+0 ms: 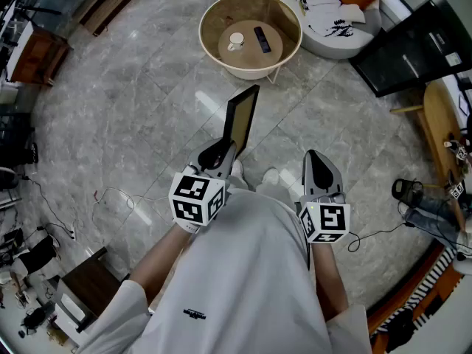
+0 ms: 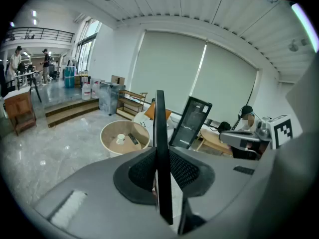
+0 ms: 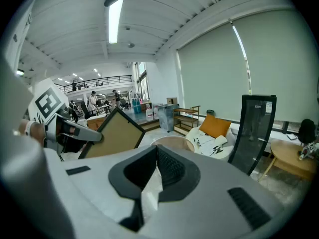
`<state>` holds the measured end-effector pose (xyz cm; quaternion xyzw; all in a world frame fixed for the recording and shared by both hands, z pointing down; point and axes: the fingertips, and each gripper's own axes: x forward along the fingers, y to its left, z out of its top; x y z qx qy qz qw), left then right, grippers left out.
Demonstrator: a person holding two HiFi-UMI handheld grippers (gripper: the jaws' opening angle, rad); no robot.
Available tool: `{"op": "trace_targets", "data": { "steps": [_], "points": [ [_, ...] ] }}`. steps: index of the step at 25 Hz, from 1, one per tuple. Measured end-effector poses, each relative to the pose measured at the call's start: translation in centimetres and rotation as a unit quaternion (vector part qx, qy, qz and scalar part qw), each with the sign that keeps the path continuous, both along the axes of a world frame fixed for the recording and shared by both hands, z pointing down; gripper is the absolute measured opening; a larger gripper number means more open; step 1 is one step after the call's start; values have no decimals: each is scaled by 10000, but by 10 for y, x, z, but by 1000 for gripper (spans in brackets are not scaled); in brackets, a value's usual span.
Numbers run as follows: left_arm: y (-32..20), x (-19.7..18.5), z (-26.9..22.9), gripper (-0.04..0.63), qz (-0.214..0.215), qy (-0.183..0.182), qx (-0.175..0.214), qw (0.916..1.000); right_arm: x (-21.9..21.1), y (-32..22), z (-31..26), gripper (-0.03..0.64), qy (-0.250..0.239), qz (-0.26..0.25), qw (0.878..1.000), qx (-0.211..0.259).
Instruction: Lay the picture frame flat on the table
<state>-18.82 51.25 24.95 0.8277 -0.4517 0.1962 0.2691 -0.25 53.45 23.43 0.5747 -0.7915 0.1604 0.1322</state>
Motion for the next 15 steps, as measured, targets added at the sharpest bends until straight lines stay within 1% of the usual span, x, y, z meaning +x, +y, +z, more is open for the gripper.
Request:
{"op": "trace_targets", "data": {
  "steps": [4, 10, 15],
  "points": [
    [3, 0, 4, 69, 25, -24, -20, 10000, 0, 1, 2, 6, 9, 13, 10000, 1],
    [6, -7, 6, 69, 70, 46, -30, 10000, -9, 7, 4, 5, 91, 40, 10000, 1],
    [5, -18, 9, 69, 90, 75, -35, 9999, -13, 6, -4, 6, -101, 265, 9995, 139]
  ]
}}
